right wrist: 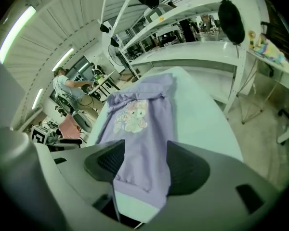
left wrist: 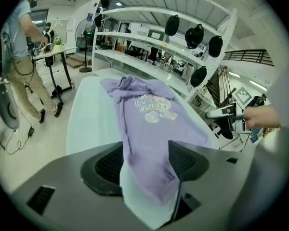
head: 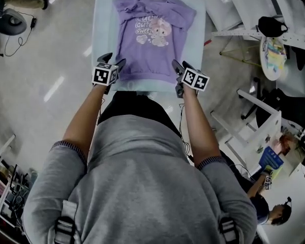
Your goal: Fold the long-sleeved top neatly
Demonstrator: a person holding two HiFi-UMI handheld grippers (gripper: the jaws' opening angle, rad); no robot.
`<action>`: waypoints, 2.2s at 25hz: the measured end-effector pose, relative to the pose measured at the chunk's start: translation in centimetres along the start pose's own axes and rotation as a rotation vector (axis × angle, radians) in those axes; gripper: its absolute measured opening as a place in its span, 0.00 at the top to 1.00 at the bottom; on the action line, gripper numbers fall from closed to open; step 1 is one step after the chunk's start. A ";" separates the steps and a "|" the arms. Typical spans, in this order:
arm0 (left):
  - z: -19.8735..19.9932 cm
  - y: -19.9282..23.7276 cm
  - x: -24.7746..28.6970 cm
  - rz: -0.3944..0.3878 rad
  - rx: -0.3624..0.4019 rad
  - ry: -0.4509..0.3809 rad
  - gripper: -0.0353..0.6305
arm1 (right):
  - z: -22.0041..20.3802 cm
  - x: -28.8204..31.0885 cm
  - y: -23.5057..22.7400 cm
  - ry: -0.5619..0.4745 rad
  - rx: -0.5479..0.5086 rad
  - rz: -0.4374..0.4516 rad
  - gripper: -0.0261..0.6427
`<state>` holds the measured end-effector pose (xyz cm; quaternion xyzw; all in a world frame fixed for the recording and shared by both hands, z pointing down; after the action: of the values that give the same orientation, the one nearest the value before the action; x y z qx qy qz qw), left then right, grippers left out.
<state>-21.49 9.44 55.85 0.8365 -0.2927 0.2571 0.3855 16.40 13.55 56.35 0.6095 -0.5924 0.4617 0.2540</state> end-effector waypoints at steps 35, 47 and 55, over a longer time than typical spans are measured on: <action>-15.5 -3.8 -1.0 0.086 -0.393 0.096 0.87 | -12.7 -1.2 -3.9 0.257 -0.245 -0.029 0.88; -17.4 -6.3 -2.4 0.062 -0.372 0.043 0.90 | -14.3 -4.5 -4.1 0.247 -0.089 0.056 0.89; -16.6 -6.9 0.4 0.024 -0.377 0.008 0.53 | -14.4 -4.1 -5.3 0.267 -0.063 0.060 0.89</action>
<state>-19.87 26.18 62.13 0.7448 -0.3442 0.2057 0.5334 18.21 28.79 60.49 0.5165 -0.5855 0.5272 0.3355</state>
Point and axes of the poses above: the fingertips, and each gripper's own axes: x forward along the fingers, y to its left, z out of its top, the point moved 10 cm from there along -x, backward along the fingers, and after that the axes turned 14 degrees about -z, right-handed, at the moved point
